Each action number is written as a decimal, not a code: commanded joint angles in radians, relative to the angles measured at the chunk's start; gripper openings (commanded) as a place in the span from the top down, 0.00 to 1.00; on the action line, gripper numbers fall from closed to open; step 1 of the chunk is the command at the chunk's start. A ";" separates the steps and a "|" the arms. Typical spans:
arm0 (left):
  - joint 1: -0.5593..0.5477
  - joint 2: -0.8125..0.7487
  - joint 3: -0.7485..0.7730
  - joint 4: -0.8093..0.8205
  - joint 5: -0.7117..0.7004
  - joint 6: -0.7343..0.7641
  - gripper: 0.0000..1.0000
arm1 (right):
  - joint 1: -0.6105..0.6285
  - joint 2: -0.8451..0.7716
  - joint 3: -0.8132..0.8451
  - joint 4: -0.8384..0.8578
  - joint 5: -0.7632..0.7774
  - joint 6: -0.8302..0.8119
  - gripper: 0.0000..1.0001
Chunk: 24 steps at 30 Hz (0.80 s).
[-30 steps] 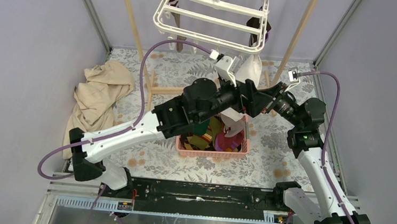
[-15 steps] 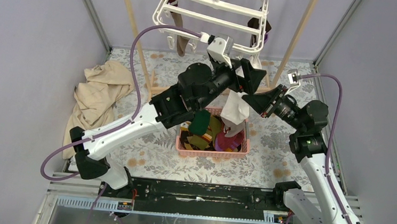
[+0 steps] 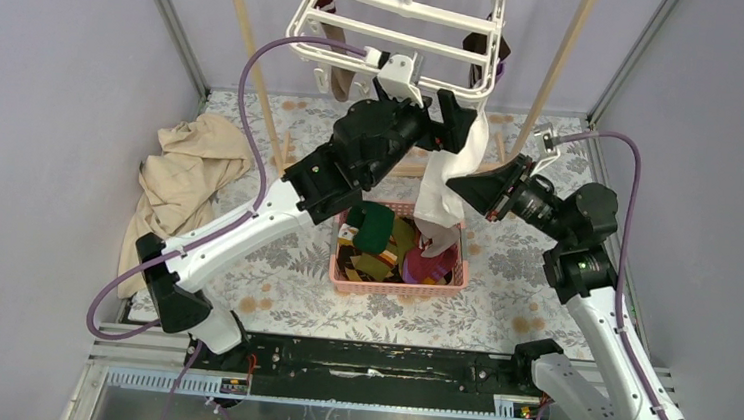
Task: Remove the socks clipped to the hanger
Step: Adjust the hanger on the clothesline.
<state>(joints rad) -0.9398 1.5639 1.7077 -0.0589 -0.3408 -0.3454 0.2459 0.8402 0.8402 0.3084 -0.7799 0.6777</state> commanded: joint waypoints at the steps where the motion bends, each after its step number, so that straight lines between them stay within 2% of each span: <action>1: 0.046 -0.043 -0.024 0.056 -0.031 0.009 0.07 | 0.047 0.019 0.070 -0.015 -0.024 -0.038 1.00; 24: 0.289 -0.242 -0.222 0.055 0.033 -0.059 0.07 | 0.312 0.181 0.202 -0.115 0.104 -0.173 1.00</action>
<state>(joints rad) -0.6998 1.3575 1.5192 -0.0555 -0.2665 -0.3614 0.5110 1.0012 0.9737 0.1909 -0.7128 0.5533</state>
